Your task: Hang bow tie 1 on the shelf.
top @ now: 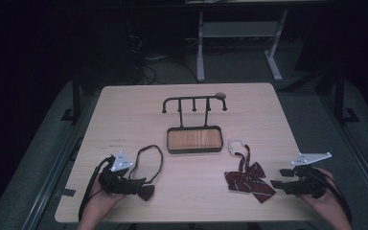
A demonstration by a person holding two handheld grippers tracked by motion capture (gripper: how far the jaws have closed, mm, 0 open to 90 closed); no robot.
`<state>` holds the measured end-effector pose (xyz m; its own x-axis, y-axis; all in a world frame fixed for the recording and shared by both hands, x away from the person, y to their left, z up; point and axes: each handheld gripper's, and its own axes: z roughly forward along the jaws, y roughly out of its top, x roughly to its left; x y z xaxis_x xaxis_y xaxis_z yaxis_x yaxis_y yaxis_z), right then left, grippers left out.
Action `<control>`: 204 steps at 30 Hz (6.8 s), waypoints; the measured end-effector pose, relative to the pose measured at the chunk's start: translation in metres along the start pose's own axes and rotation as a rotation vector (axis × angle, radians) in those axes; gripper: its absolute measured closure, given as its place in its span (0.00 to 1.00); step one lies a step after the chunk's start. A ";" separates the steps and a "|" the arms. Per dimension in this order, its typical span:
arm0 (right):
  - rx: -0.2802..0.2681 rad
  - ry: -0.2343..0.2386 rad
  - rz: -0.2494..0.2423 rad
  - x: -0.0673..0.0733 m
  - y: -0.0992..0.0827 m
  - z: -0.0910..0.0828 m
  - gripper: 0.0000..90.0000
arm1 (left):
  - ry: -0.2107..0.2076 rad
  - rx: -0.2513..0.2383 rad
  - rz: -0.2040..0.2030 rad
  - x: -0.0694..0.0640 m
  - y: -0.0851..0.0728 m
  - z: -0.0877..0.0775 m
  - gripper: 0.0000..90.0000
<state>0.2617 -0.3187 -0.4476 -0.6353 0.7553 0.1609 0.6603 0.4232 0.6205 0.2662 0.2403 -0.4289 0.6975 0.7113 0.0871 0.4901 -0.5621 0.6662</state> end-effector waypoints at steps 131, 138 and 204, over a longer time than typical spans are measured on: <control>0.436 -0.119 -0.069 -0.019 0.167 0.118 0.92 | 0.019 -0.036 -0.010 0.012 0.000 -0.012 0.23; 0.411 -0.079 -0.054 -0.018 0.166 0.105 0.92 | 0.017 -0.032 -0.009 0.012 0.000 -0.011 0.23; 0.216 0.041 -0.207 0.040 0.231 -0.014 0.93 | 0.011 -0.025 -0.015 0.013 -0.003 -0.009 0.23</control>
<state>0.3836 -0.1980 -0.2866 -0.7779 0.6231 0.0818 0.5824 0.6658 0.4665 0.2687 0.2549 -0.4226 0.6845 0.7240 0.0850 0.4869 -0.5409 0.6858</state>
